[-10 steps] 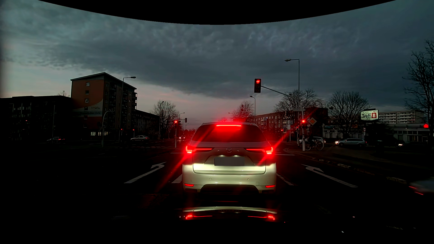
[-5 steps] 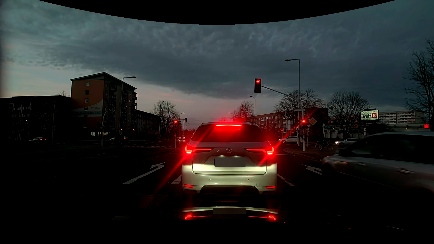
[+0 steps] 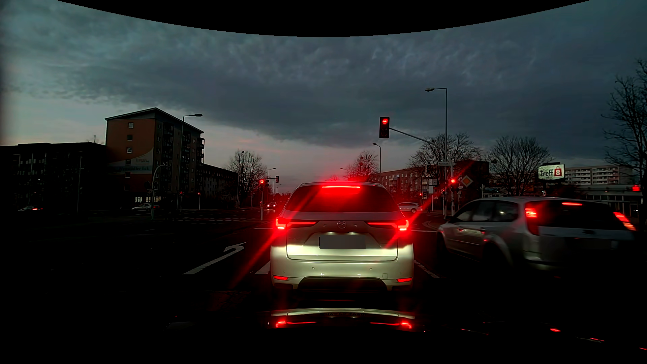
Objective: Follow the waypoints while adhering to traffic rules and regulations
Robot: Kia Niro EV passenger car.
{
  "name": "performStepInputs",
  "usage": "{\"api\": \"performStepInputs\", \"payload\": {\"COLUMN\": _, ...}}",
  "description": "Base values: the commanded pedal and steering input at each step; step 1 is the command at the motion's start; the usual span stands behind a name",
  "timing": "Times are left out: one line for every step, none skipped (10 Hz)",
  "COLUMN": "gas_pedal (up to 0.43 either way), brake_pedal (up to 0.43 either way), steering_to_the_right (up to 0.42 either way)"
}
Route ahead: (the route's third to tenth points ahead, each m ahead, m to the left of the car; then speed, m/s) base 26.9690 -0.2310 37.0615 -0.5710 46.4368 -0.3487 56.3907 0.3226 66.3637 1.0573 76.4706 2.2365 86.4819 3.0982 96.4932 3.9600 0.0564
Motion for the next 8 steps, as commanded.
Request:
{"api": "performStepInputs", "payload": {"gas_pedal": 0.000, "brake_pedal": 0.134, "steering_to_the_right": -0.007}}
{"api": "performStepInputs", "payload": {"gas_pedal": 0.000, "brake_pedal": 0.140, "steering_to_the_right": -0.007}}
{"api": "performStepInputs", "payload": {"gas_pedal": 0.000, "brake_pedal": 0.146, "steering_to_the_right": -0.007}}
{"api": "performStepInputs", "payload": {"gas_pedal": 0.000, "brake_pedal": 0.152, "steering_to_the_right": -0.007}}
{"api": "performStepInputs", "payload": {"gas_pedal": 0.000, "brake_pedal": 0.201, "steering_to_the_right": -0.007}}
{"api": "performStepInputs", "payload": {"gas_pedal": 0.000, "brake_pedal": 0.293, "steering_to_the_right": -0.007}}
{"api": "performStepInputs", "payload": {"gas_pedal": 0.000, "brake_pedal": 0.372, "steering_to_the_right": -0.007}}
{"api": "performStepInputs", "payload": {"gas_pedal": 0.000, "brake_pedal": 0.427, "steering_to_the_right": -0.007}}
